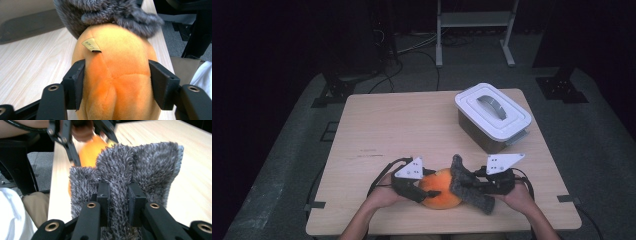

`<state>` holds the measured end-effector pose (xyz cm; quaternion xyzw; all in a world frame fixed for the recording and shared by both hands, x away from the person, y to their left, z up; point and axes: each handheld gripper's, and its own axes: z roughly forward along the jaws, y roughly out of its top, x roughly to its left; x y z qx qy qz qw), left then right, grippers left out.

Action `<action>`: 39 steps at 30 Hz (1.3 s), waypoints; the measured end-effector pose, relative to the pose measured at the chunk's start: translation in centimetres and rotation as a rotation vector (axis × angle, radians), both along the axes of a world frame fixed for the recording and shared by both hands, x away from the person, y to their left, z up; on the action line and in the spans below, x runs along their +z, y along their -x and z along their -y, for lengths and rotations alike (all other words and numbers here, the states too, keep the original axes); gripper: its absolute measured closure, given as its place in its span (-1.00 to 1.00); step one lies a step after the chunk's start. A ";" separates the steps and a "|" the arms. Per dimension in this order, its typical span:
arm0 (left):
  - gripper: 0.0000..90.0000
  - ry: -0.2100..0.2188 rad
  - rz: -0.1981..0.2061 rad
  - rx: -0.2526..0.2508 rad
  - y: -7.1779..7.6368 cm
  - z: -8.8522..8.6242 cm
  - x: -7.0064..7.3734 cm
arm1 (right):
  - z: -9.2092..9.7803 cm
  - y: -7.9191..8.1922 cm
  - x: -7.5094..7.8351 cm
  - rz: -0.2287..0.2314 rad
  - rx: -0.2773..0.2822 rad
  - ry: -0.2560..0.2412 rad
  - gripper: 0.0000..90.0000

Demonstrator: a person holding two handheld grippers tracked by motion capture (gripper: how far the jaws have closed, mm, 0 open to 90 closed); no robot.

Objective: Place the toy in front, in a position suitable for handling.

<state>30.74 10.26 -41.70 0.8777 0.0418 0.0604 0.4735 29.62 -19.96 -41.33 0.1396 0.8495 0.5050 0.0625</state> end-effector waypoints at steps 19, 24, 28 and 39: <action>-0.21 0.002 -0.006 0.024 -0.1 0.4 0.2 | -1.4 0.0 0.5 0.032 -0.003 -0.045 0.65; -0.17 0.016 -0.026 0.008 -0.3 -0.3 -0.1 | -0.3 -0.5 -0.6 -0.005 -0.011 -0.034 0.65; -0.18 0.015 -0.009 -0.013 0.0 -0.6 -0.1 | 1.0 -0.9 -1.0 -0.039 -0.031 -0.033 0.65; -0.17 0.009 0.010 -0.036 0.1 -1.0 -0.3 | -0.2 -1.0 -0.6 -0.035 -0.016 -0.062 0.65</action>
